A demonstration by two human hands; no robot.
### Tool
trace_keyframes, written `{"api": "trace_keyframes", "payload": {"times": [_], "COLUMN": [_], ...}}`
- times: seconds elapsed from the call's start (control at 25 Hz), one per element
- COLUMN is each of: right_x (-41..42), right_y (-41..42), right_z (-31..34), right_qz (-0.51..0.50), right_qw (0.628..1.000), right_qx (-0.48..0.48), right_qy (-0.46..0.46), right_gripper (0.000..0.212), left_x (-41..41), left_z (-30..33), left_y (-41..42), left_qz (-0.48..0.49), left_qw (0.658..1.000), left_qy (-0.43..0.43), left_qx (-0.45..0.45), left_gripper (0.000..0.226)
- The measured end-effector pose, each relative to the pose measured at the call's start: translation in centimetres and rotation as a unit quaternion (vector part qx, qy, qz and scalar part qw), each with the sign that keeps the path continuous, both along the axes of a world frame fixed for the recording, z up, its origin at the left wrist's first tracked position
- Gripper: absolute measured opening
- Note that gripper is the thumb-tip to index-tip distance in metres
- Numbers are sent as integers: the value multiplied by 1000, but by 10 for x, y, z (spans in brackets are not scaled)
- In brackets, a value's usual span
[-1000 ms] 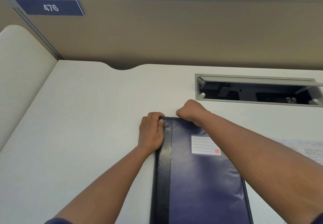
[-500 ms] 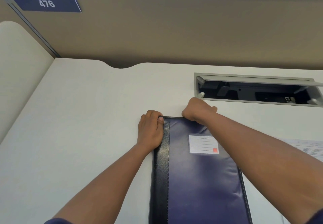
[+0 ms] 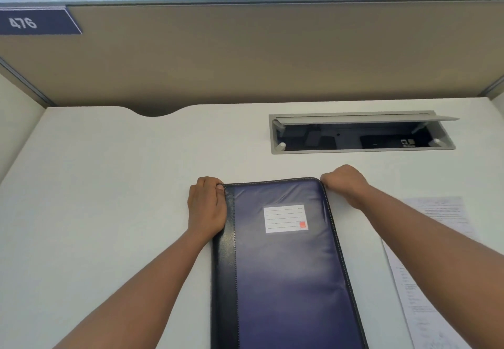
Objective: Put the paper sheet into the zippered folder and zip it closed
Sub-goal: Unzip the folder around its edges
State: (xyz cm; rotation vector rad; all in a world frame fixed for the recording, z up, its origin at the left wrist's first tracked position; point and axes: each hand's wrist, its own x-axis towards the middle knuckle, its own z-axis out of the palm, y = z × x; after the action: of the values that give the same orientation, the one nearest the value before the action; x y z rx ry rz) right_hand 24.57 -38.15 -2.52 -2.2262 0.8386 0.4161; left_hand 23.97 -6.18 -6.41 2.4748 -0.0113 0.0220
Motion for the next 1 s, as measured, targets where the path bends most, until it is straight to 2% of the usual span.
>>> {"api": "trace_keyframes", "payload": {"times": [0.16, 0.28, 0.36, 0.48, 0.56, 0.68, 0.84, 1.0], "right_x": [-19, -30, -35, -40, -42, -42, -54, -95], "right_y": [-13, -20, -21, -24, -24, -23, -24, -27], "right_z": [-5, -6, -9, -16, -22, -26, -28, -24], "right_qz": [72, 126, 149, 156, 158, 170, 235, 304], "right_qw": [997, 988, 982, 979, 978, 972, 944, 916], "right_qx": [10, 45, 67, 67, 31, -25, -104, -126], "right_qy": [-40, -74, -91, -112, -131, -158, -207, -228], "right_gripper": [3, 27, 23, 22, 20, 8, 11, 11], "left_x": [9, 16, 18, 21, 22, 27, 32, 37], "left_z": [12, 25, 31, 31, 28, 25, 19, 19], "left_y": [-10, -35, -60, -99, -121, -139, -142, -143], "left_qz": [1, -83, -139, -193, -206, -190, -164, -150], "left_qw": [996, 988, 978, 971, 972, 978, 981, 984], "left_qy": [14, 6, 12, 29, 41, 75, 94, 85], "left_qx": [92, 132, 155, 136, 101, 50, 34, 35], "left_gripper": [23, 22, 24, 28, 27, 19, 18, 18]}}
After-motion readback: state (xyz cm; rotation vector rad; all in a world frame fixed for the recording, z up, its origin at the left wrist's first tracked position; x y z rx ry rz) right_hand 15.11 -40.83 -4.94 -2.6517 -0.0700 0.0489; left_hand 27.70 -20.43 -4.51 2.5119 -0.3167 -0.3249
